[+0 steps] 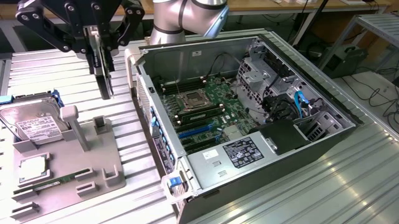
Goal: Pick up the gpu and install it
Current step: 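Pick up the gpu and move the gpu toward the slot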
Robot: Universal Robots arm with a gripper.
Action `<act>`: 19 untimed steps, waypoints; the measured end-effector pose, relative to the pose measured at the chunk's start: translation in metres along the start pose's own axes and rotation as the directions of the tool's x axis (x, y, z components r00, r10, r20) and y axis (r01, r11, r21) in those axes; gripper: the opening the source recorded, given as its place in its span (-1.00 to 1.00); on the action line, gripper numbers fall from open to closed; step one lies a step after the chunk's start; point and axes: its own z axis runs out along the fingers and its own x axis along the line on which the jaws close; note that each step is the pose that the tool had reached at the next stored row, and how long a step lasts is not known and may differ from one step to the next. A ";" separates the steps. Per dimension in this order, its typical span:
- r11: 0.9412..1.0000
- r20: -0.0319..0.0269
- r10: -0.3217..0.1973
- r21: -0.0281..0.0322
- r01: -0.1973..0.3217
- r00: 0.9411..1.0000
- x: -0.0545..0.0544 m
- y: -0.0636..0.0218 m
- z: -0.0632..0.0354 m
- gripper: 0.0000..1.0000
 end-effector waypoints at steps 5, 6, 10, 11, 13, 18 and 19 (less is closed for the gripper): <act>1.000 0.000 0.000 0.000 0.000 1.000 -0.008 0.0003 0.0002 -0.44; 1.000 0.000 0.000 0.000 0.000 1.000 -0.010 0.0004 0.0003 -0.44; 1.000 0.000 0.000 0.000 0.000 1.000 -0.016 0.0007 0.0004 -0.44; 1.000 0.000 0.000 0.000 0.000 1.000 -0.017 0.0007 0.0005 -0.44; 1.000 0.000 0.000 0.000 0.000 1.000 -0.020 0.0009 0.0005 -0.44; 1.000 0.000 0.000 0.000 0.000 1.000 -0.027 0.0012 0.0008 -0.44; 1.000 0.000 0.000 0.000 0.000 1.000 -0.028 0.0012 0.0007 -0.44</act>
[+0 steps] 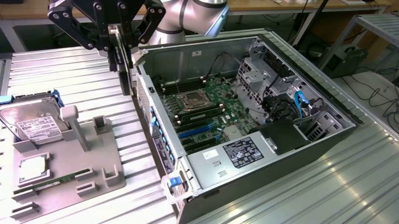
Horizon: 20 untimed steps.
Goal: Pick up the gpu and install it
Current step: 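Pick up the gpu and move the gpu toward the slot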
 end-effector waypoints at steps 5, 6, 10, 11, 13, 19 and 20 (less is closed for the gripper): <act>1.000 0.000 0.000 0.000 0.000 1.000 -0.006 0.0003 0.0002 -0.44; 1.000 0.000 0.000 0.000 0.000 1.000 -0.008 0.0004 0.0002 -0.44; 1.000 0.000 0.000 0.000 0.000 1.000 -0.012 0.0005 0.0003 -0.44; 1.000 0.000 0.000 0.000 0.000 1.000 -0.013 0.0006 0.0003 -0.44; 1.000 0.000 0.000 0.000 0.000 1.000 -0.015 0.0007 0.0005 -0.44; 1.000 0.000 0.000 0.000 0.000 1.000 -0.022 0.0010 0.0006 -0.44; 1.000 0.000 0.000 0.000 0.000 1.000 -0.023 0.0010 0.0007 -0.44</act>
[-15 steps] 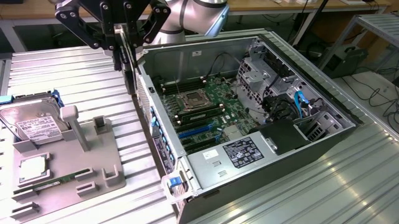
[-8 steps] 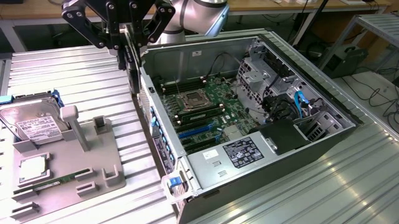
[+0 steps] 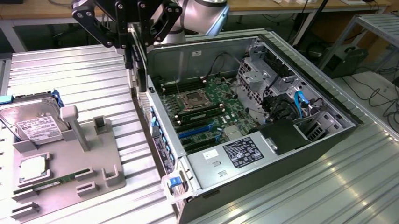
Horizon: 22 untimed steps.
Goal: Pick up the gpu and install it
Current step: 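Pick up the gpu and move the gpu toward the slot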
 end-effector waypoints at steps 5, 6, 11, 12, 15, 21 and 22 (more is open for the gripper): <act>1.000 0.000 0.000 0.000 0.000 1.000 -0.005 0.0002 0.0001 -0.44; 1.000 0.000 0.000 0.000 0.000 1.000 -0.006 0.0003 0.0001 -0.44; 1.000 0.000 0.000 0.000 0.000 1.000 -0.011 0.0005 0.0003 -0.44; 1.000 0.000 0.000 0.000 0.000 1.000 -0.012 0.0005 0.0003 -0.44; 1.000 0.000 0.000 0.000 0.000 1.000 -0.016 0.0007 0.0005 -0.44; 1.000 0.000 0.000 0.000 0.000 1.000 -0.023 0.0010 0.0006 -0.44; 1.000 0.000 0.000 0.000 0.000 1.000 -0.024 0.0011 0.0007 -0.44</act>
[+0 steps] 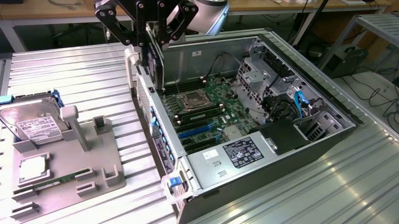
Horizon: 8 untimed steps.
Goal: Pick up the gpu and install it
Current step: 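Pick up the gpu and move the gpu toward the slot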
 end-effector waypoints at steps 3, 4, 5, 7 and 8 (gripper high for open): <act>1.000 0.000 0.000 0.000 0.000 1.000 -0.004 0.0002 0.0001 -0.44; 1.000 0.000 0.000 0.000 0.000 1.000 -0.005 0.0002 0.0001 -0.44; 1.000 0.000 0.000 0.000 0.000 1.000 -0.006 0.0003 0.0002 -0.44; 1.000 0.000 0.000 0.000 0.000 1.000 -0.010 0.0004 0.0003 -0.44; 1.000 0.000 0.000 0.000 0.000 1.000 -0.012 0.0005 0.0003 -0.44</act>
